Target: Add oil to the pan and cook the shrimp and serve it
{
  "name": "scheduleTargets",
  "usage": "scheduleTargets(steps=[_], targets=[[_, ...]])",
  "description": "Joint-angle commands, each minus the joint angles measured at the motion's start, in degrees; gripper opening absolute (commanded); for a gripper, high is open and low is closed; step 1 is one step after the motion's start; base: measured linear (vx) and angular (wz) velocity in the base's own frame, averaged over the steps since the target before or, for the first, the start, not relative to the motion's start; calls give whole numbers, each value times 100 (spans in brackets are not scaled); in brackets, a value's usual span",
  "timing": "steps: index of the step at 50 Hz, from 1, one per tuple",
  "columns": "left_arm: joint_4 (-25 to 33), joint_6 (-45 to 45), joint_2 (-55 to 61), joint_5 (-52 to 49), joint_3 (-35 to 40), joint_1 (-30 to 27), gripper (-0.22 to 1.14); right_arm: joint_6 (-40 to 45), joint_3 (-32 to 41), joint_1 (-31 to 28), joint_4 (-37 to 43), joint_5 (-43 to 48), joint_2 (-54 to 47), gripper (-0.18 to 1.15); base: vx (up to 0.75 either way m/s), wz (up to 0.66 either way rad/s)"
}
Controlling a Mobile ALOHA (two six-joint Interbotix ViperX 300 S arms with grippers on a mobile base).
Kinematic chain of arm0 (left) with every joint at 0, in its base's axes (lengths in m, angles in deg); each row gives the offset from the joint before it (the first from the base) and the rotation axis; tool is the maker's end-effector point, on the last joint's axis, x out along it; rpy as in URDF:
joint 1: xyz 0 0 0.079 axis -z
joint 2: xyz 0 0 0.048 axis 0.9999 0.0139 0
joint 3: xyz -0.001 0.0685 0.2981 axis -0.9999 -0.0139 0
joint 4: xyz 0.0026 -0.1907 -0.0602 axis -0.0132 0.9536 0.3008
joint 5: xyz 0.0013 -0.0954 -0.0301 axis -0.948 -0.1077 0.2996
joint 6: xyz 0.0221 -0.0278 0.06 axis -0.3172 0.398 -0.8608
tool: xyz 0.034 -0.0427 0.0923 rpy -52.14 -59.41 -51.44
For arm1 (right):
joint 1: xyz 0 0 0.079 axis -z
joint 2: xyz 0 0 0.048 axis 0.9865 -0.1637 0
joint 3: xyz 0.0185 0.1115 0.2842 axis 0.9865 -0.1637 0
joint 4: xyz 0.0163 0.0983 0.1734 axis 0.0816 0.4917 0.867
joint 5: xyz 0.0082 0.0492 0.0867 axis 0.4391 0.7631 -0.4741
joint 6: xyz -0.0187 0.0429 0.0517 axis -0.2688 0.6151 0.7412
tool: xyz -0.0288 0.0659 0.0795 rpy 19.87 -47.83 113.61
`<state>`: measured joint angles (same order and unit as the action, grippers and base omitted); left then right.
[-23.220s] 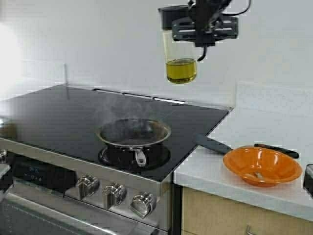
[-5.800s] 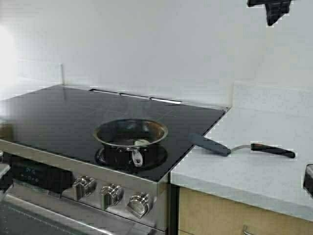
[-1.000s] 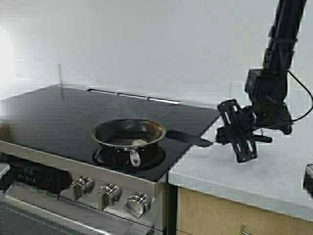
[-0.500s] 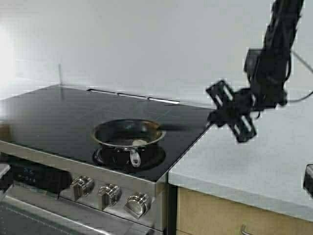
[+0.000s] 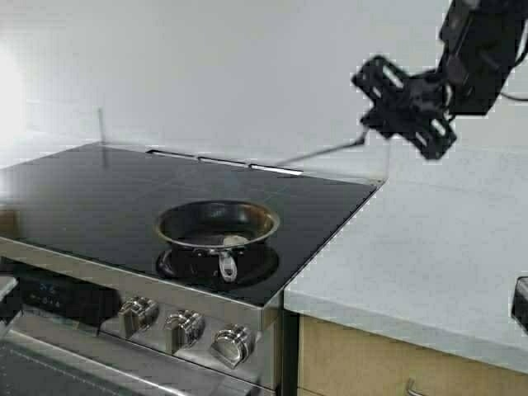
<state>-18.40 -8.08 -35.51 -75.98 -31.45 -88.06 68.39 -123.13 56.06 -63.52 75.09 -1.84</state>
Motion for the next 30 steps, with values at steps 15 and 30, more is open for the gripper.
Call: scheduleTargets(steps=[15, 30], targets=[[9, -9, 1160, -545, 352, 932, 5, -466, -703, -255, 35, 712, 721, 8, 0, 0], [308, 62, 1521, -501, 237, 1222, 95, -870, -905, -246, -519, -141, 1274, 8, 0, 0]])
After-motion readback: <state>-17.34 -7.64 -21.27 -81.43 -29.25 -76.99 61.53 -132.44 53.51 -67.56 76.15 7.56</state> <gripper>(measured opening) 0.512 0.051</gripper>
